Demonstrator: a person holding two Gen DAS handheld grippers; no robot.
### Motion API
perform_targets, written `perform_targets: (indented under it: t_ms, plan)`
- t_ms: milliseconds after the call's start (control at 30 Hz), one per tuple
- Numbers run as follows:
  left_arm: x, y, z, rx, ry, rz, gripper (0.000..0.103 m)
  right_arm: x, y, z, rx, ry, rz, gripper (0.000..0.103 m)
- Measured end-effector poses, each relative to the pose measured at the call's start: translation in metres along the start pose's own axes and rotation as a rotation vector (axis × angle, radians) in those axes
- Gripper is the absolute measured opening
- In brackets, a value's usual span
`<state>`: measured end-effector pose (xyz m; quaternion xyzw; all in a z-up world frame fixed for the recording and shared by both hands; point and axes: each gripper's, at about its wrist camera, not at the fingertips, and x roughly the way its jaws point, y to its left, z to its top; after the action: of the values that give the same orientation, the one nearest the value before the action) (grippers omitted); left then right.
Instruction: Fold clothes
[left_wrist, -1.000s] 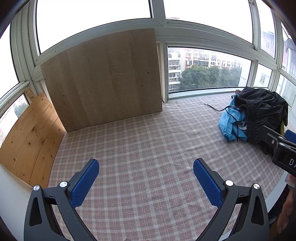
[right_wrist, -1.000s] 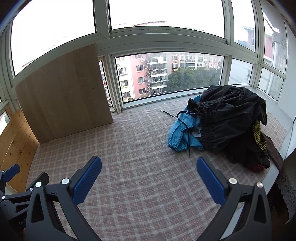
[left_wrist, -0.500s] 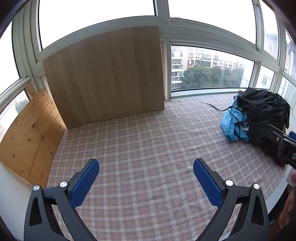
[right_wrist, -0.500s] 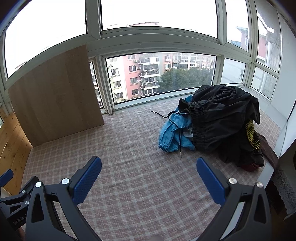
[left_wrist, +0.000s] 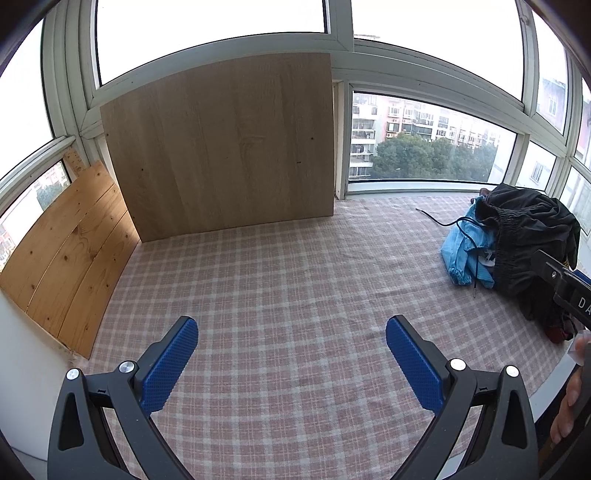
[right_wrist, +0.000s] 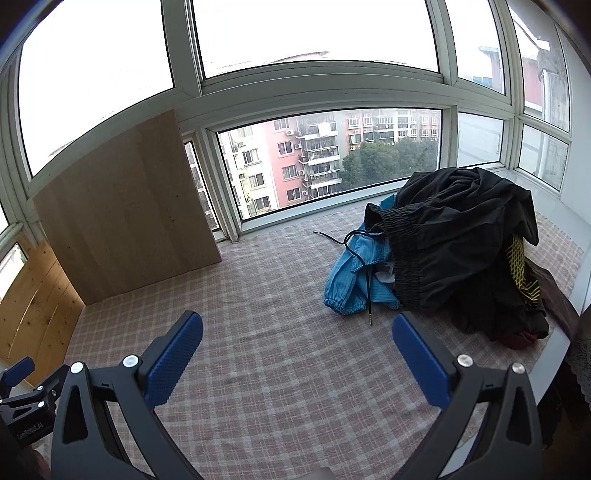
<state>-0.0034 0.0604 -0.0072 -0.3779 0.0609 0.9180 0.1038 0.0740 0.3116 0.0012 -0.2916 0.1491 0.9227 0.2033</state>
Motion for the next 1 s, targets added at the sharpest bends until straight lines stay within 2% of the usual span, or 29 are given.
perform_targets:
  t_ms: [67,200,300,467,567,600,733,833,1000]
  plan:
    - [0.001,0.0,-0.002,-0.022,0.008,0.015,0.103,0.002,-0.01,0.003,-0.017,-0.005,0.01,0.103]
    - [0.002,-0.005,-0.004,-0.033,0.011,0.095,0.103,0.002,-0.031,0.009,-0.157,-0.054,-0.093,0.103]
    - [0.0,-0.01,-0.003,-0.051,0.012,0.133,0.102,0.005,-0.067,0.02,-0.191,-0.036,-0.113,0.103]
    - [-0.004,-0.022,0.002,-0.083,0.011,0.159,0.102,0.012,-0.159,0.035,-0.148,0.013,-0.156,0.103]
    - [-0.004,-0.034,0.003,-0.097,0.007,0.157,0.102,0.008,-0.226,0.041,-0.053,-0.007,-0.161,0.103]
    - [-0.005,-0.039,0.003,-0.105,0.004,0.156,0.102,0.007,-0.246,0.042,-0.017,-0.014,-0.137,0.103]
    - [-0.002,-0.058,0.001,-0.147,0.011,0.082,0.102,0.011,-0.3,0.05,0.054,-0.014,-0.136,0.103]
    - [0.001,-0.075,0.003,-0.14,0.018,0.092,0.102,0.019,-0.307,0.06,-0.012,-0.027,-0.162,0.103]
    - [-0.001,-0.098,0.007,-0.118,-0.001,0.121,0.102,0.05,-0.288,0.08,-0.171,-0.036,-0.121,0.103]
